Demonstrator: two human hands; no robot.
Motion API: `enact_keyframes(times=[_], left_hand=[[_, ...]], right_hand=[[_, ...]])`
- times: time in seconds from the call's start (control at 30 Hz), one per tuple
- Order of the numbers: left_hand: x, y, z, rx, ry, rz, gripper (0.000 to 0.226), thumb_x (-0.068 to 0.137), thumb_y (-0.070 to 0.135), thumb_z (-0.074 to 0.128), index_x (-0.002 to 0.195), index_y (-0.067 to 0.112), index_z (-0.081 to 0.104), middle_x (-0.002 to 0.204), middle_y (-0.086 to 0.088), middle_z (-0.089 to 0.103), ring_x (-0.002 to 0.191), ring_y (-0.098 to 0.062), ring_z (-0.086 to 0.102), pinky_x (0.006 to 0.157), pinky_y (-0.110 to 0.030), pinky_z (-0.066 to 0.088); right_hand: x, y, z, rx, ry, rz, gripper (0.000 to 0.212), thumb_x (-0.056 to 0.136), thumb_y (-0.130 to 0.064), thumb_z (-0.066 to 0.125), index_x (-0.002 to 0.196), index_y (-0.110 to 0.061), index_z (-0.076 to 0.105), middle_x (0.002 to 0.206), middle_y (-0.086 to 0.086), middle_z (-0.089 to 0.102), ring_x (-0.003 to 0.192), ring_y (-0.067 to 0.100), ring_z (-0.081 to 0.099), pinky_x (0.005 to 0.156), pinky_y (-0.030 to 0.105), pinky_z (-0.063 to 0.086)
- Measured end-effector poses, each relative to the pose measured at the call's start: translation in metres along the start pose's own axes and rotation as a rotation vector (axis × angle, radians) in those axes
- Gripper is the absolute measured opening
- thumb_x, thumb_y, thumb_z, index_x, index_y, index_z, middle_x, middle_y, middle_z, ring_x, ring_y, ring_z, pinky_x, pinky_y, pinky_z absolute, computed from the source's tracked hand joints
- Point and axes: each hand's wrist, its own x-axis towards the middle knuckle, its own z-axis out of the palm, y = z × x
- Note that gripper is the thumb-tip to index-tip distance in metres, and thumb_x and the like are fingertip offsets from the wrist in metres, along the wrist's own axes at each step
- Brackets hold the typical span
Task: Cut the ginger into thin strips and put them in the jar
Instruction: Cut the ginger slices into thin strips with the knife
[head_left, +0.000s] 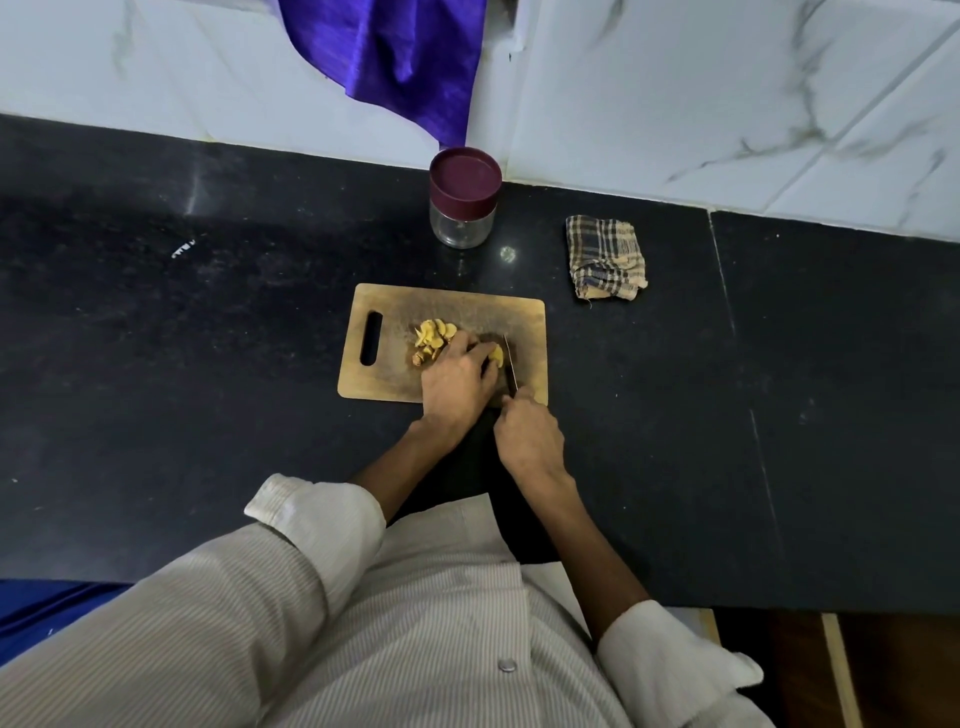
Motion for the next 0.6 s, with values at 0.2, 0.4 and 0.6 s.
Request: enact_keyframes(times=[0.2, 0.4, 0.6], left_hand=[[-0.0004, -0.0008, 0.0002, -0.005, 0.013, 0.010, 0.027, 0.095, 0.024, 0.053, 0.117, 0.015, 0.065, 0.118, -0.005, 0.054, 0.093, -0.018, 0.061, 0.074, -0.028, 0.048], [-0.0002, -0.0011, -0.0009, -0.009, 0.020, 0.012, 0.027, 0.095, 0.024, 0.053, 0.118, 0.014, 0.065, 0.118, -0.006, 0.054, 0.094, -0.018, 0.061, 0.075, -0.030, 0.051], [0.0002, -0.0013, 0.0002, -0.011, 0.005, 0.014, 0.029, 0.096, 0.024, 0.053, 0.120, 0.014, 0.064, 0.119, -0.006, 0.053, 0.096, -0.019, 0.060, 0.077, -0.032, 0.053]], right_hand=[[0.0002, -0.0003, -0.0001, -0.029, 0.011, -0.015, 0.027, 0.105, -0.022, 0.038, 0.123, -0.005, 0.048, 0.115, 0.018, 0.065, 0.104, 0.034, 0.063, 0.080, 0.043, 0.047], [0.0011, -0.0002, 0.0002, -0.040, 0.011, -0.012, 0.027, 0.106, -0.024, 0.036, 0.121, -0.006, 0.049, 0.114, 0.016, 0.064, 0.104, 0.033, 0.063, 0.078, 0.042, 0.045], [0.0041, -0.0067, -0.0026, -0.071, -0.038, 0.046, 0.029, 0.103, -0.020, 0.043, 0.128, -0.005, 0.047, 0.121, 0.017, 0.062, 0.109, 0.033, 0.061, 0.084, 0.042, 0.047]])
